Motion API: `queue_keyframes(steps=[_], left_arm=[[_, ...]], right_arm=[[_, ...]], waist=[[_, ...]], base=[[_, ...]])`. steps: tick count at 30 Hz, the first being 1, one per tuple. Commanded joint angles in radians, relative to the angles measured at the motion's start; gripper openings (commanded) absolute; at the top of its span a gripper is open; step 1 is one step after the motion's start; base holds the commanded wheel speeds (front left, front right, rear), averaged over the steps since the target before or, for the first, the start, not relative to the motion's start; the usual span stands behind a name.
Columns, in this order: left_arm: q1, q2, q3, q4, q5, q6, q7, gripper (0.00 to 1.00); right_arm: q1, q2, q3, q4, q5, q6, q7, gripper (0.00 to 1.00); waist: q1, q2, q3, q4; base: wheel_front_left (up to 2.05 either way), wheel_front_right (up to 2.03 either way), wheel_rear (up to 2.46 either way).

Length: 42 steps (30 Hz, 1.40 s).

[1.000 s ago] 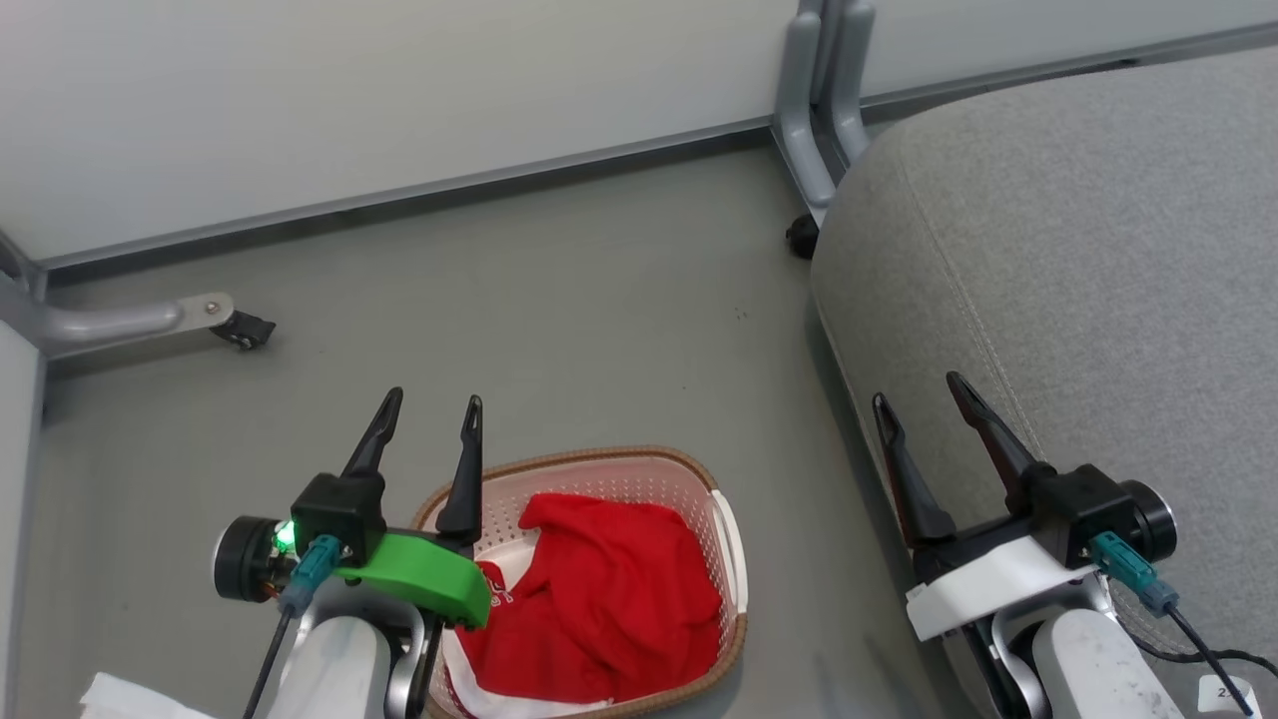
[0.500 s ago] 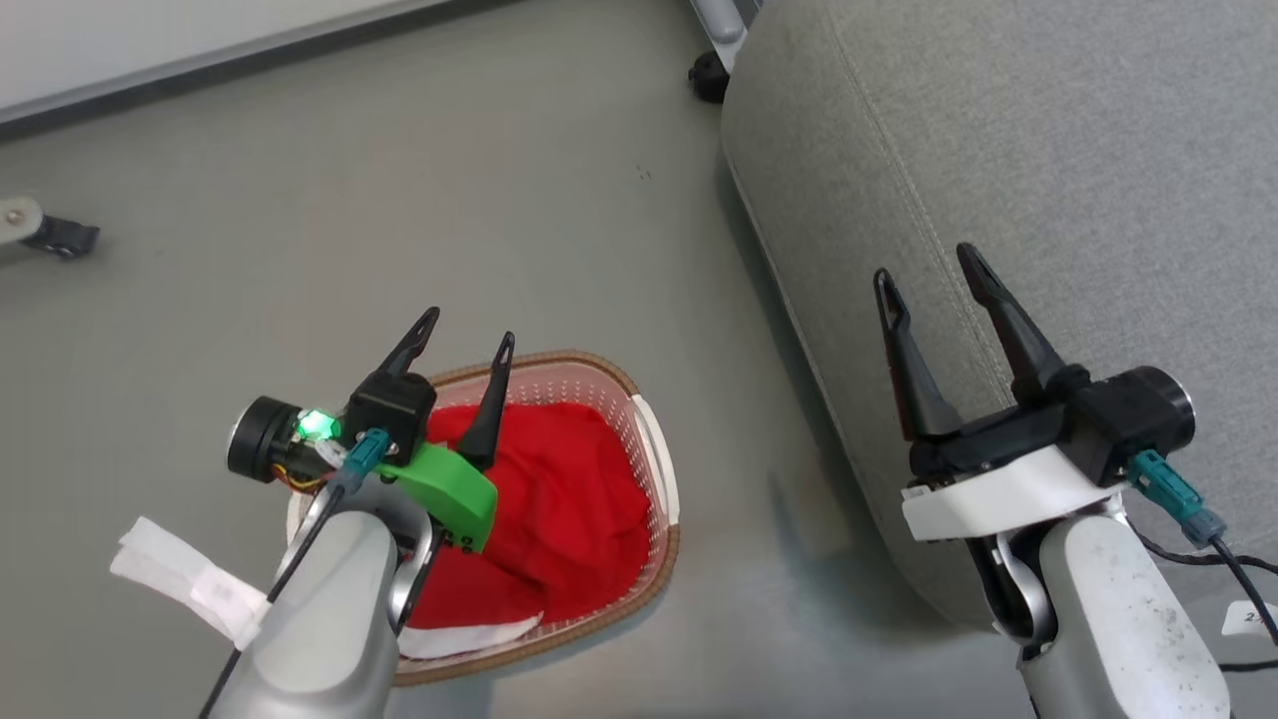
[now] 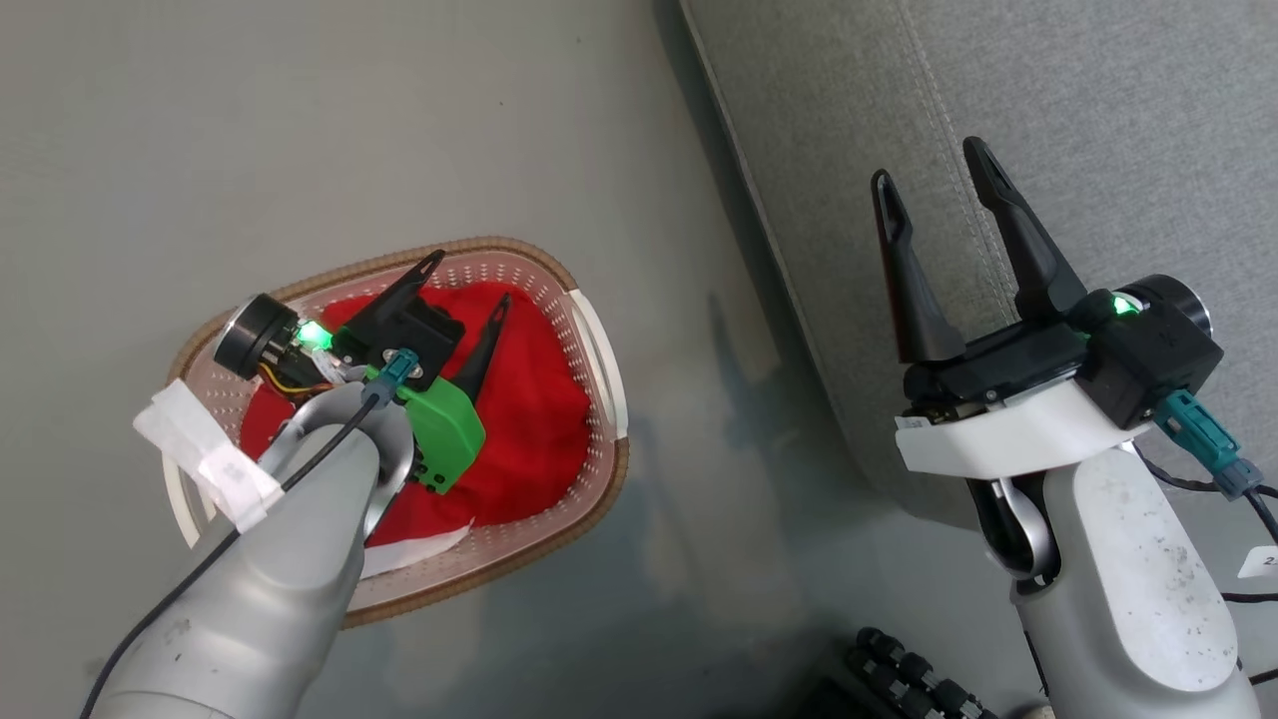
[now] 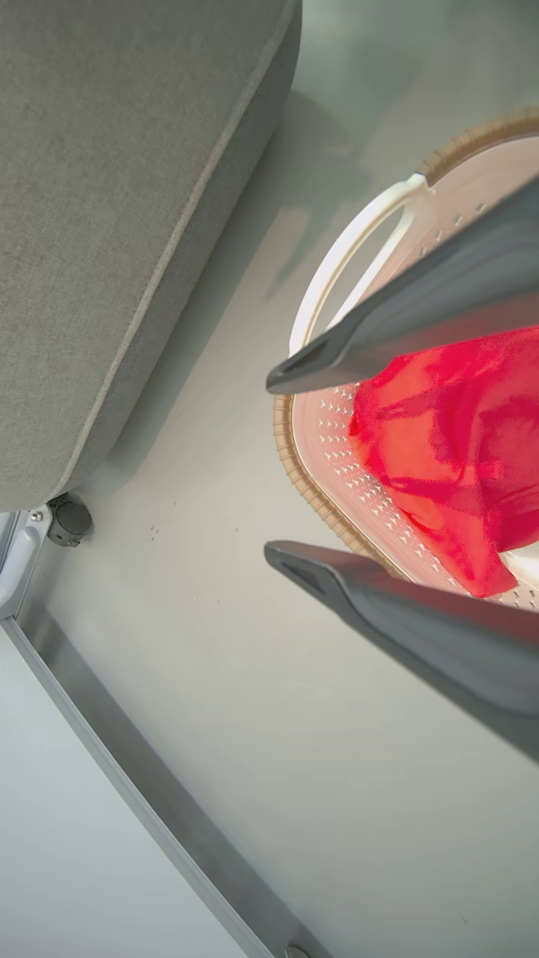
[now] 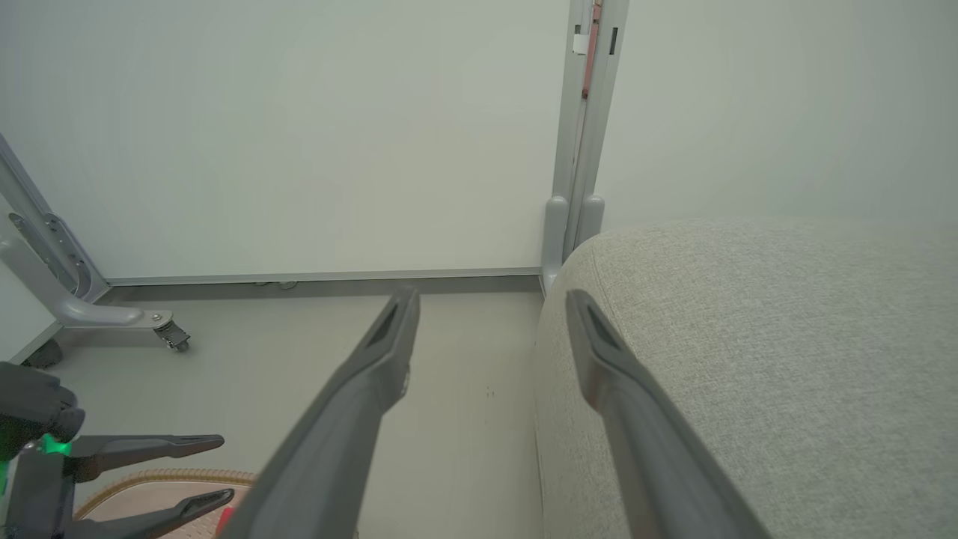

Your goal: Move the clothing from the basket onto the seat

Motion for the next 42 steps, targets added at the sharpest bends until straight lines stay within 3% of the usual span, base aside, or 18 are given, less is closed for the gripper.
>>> queue_keyframes(steps=[1, 14, 21, 32, 40, 41, 42], left_arm=[[-0.034, 0.016, -0.019, 0.017, -0.015, -0.004, -0.001, 1.0], [-0.216, 0.056, -0.263, 0.22, -0.058, -0.004, 0.0, 1.0], [-0.292, 0.047, -0.384, 0.321, -0.07, -0.003, 0.021, 1.0], [-0.358, 0.053, -0.582, 0.405, -0.104, -0.003, 0.12, 1.0], [-0.382, 0.055, -0.661, 0.42, -0.154, -0.003, 0.197, 1.0], [-0.383, 0.055, -0.668, 0.422, -0.153, -0.003, 0.208, 0.65], [-0.384, 0.055, -0.672, 0.423, -0.151, -0.003, 0.217, 0.44]], right_arm=[[-0.017, -0.001, 0.001, -0.006, 0.007, 0.0, -0.005, 1.0], [-0.058, -0.002, 0.016, -0.037, 0.012, 0.0, -0.005, 1.0], [-0.066, -0.002, 0.017, -0.053, 0.005, 0.0, -0.005, 1.0], [-0.065, -0.002, 0.019, -0.074, -0.001, 0.0, -0.005, 1.0], [-0.064, -0.002, 0.012, -0.089, -0.012, 0.0, -0.005, 1.0], [-0.066, -0.002, 0.014, -0.089, -0.013, 0.0, -0.005, 1.0], [-0.066, -0.002, 0.014, -0.09, -0.012, 0.0, -0.005, 1.0]], waist=[[-0.0001, 0.0, 0.099, -0.038], [-0.0001, 0.0, 0.254, -0.046], [-0.0001, 0.0, 0.306, -0.039], [-0.0001, 0.0, 0.36, -0.033], [-0.0001, 0.0, 0.388, -0.025], [-0.0001, 0.0, 0.39, -0.025], [-0.0001, 0.0, 0.391, -0.024]], base=[[0.0, 0.0, 0.0], [0.0, 0.0, 0.0], [0.0, 0.0, 0.0], [0.0, 0.0, 0.0], [0.0, 0.0, 0.0], [0.0, 0.0, 0.0], [0.0, 0.0, 0.0]])
